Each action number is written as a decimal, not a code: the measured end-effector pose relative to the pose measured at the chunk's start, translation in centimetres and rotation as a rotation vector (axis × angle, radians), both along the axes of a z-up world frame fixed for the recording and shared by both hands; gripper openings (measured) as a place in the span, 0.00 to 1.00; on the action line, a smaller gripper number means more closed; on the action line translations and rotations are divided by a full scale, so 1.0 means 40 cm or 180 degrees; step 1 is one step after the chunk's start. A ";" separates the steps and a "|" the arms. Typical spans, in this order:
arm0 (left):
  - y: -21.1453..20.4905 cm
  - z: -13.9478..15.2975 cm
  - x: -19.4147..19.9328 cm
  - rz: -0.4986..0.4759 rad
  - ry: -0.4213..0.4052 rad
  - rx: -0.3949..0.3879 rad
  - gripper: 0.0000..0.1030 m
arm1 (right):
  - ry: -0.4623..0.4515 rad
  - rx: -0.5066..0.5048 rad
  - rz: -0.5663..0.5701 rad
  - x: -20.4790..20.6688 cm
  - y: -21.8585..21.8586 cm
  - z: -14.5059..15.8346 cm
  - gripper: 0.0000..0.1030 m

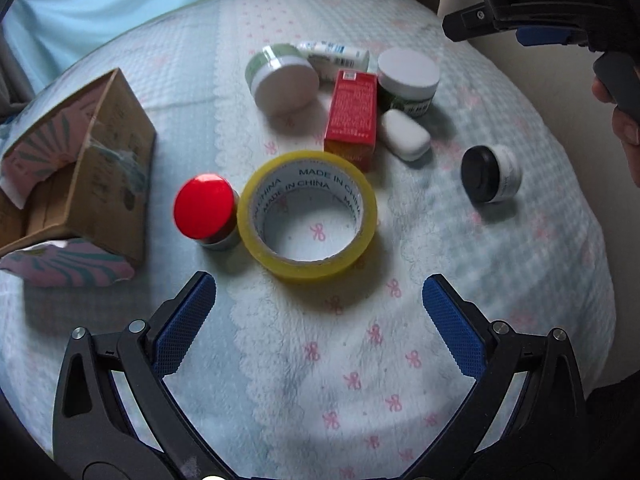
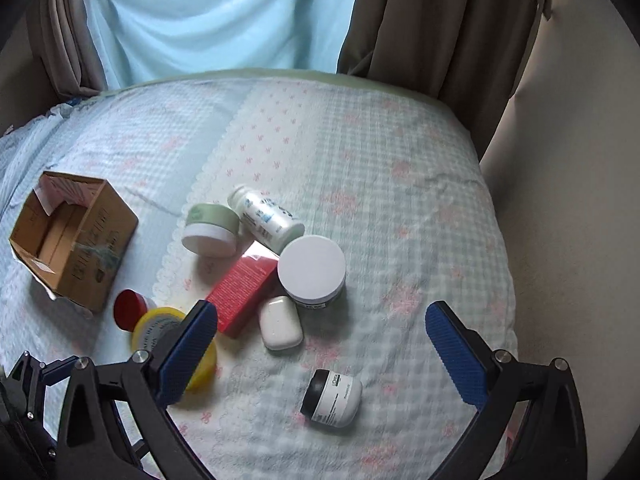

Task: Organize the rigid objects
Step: 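Grasp the yellow tape roll with the left tool while the right tool grasps the white-lidded green jar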

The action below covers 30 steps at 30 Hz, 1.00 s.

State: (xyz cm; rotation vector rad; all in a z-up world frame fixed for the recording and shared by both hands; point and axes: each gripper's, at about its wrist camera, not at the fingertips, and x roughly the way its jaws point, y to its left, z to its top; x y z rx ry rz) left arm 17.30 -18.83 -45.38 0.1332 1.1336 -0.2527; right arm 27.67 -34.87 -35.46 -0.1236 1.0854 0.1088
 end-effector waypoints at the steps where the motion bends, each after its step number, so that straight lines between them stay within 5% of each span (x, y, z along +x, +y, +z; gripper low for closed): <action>1: -0.005 -0.032 0.013 0.0025 0.0041 0.0027 0.99 | 0.0048 0.0006 0.0008 0.017 -0.005 -0.033 1.00; 11: -0.037 -0.151 0.085 0.0183 0.0124 0.0148 1.00 | 0.0448 -0.0075 0.0195 0.133 0.002 -0.237 0.88; 18: -0.043 -0.144 0.152 0.0248 0.0063 0.0069 0.99 | 0.0432 -0.0063 0.0264 0.186 0.010 -0.259 0.87; 22: -0.048 -0.149 0.161 0.0302 0.0090 0.0143 0.95 | 0.0531 0.0065 0.0348 0.208 0.013 -0.278 0.67; 30: -0.028 -0.144 0.176 0.0303 0.0092 0.0077 0.95 | 0.0472 0.0063 0.0363 0.203 0.018 -0.276 0.66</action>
